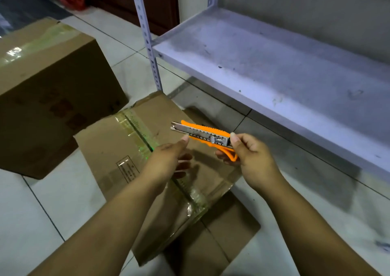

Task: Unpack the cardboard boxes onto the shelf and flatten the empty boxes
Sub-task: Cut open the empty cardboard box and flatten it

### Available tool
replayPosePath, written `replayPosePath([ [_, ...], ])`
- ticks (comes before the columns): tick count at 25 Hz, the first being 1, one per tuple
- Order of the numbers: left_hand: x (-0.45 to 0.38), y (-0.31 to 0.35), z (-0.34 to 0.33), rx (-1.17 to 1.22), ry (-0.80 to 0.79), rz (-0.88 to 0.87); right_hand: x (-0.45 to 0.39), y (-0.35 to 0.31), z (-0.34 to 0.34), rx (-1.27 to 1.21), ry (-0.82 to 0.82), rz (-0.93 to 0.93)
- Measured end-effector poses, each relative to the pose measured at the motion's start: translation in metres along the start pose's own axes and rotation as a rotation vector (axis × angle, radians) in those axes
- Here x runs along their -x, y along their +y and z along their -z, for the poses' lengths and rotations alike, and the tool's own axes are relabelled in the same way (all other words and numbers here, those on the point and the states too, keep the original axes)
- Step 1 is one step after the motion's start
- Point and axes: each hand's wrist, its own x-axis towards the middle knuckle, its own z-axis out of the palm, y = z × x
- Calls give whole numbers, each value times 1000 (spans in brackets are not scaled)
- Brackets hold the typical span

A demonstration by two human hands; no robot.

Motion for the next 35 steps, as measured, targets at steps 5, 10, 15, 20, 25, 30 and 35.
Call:
replayPosePath([
  [5,-13,2,-10,250,-30,-54,0,4,-8,-132,-187,-76],
  [10,-13,5,-11,294,-19,-69,4,6,-10,-116,-300,-101],
  [15,-7,0,-17,224,-52,-108,9,8,-6,476,-225,121],
  [20,-4,-7,-26,254,-29,-81,11,15,-11,615,-226,163],
  [25,-1,-12,-31,275,3,-45,14,16,-13,671,-164,175],
  [30,5,-11,-32,267,-35,4,12,18,-13,716,-52,219],
  [35,6,-12,-30,209,-75,45,10,23,-11,748,49,226],
])
